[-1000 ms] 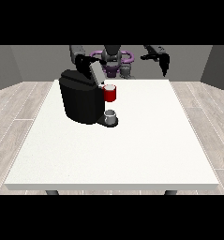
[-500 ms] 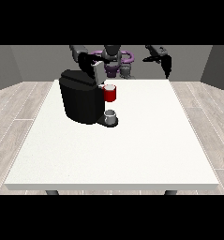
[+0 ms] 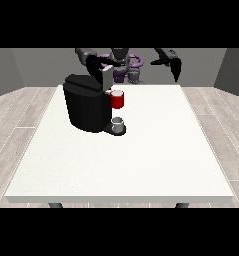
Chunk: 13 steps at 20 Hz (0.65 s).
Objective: Insert the coffee pod into the coffee machine and close the lid
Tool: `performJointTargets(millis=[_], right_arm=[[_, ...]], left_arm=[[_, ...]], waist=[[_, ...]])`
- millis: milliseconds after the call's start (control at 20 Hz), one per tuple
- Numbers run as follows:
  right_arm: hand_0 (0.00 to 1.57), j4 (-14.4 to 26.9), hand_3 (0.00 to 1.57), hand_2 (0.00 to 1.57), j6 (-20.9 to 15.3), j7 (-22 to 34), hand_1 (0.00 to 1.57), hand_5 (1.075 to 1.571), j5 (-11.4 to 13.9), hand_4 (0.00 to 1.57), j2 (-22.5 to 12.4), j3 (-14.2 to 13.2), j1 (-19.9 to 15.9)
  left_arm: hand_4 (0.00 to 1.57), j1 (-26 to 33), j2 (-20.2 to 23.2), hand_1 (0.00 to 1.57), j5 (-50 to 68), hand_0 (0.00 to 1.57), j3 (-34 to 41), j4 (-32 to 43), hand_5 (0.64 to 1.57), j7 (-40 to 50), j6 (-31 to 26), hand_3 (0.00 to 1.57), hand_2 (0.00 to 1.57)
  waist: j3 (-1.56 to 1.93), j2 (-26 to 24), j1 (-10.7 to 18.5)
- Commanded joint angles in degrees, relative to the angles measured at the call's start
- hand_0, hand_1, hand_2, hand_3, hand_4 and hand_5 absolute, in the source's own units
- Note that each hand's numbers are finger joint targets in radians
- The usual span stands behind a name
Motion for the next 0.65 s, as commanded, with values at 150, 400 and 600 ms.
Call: performJointTargets(millis=[150, 400, 600], right_arm=[[0.00, -3.4, 0.00, 0.00, 2.3, -7.0, 0.00, 1.571, 1.3, 0.13, 5.1, 6.1, 3.2], [0.00, -7.7, 0.00, 0.00, 0.9, -10.2, 0.00, 1.571, -4.5, 0.27, 7.8, 12.0, 11.2], [0.00, -12.2, 0.00, 0.00, 2.4, -10.3, 0.00, 1.571, -7.5, 0.16, 7.9, 13.4, 20.0]], left_arm=[[0.17, 1.8, -1.8, 0.00, -1.0, 0.00, -2.4, -1.7, 1.571, -0.5, 0.2, 0.00, 0.00], [0.19, 4.7, -2.5, 0.00, -0.7, 0.00, -2.2, -0.4, 1.571, -2.3, 0.7, 0.00, 0.00], [0.19, 6.6, -2.2, 0.00, -1.5, 0.00, 0.4, 2.4, 1.571, -4.1, 4.1, 0.00, 0.00]], waist=[[-0.73, -4.2, 1.7], [-0.75, -7.8, -1.5], [-0.76, -10.0, -8.0]])
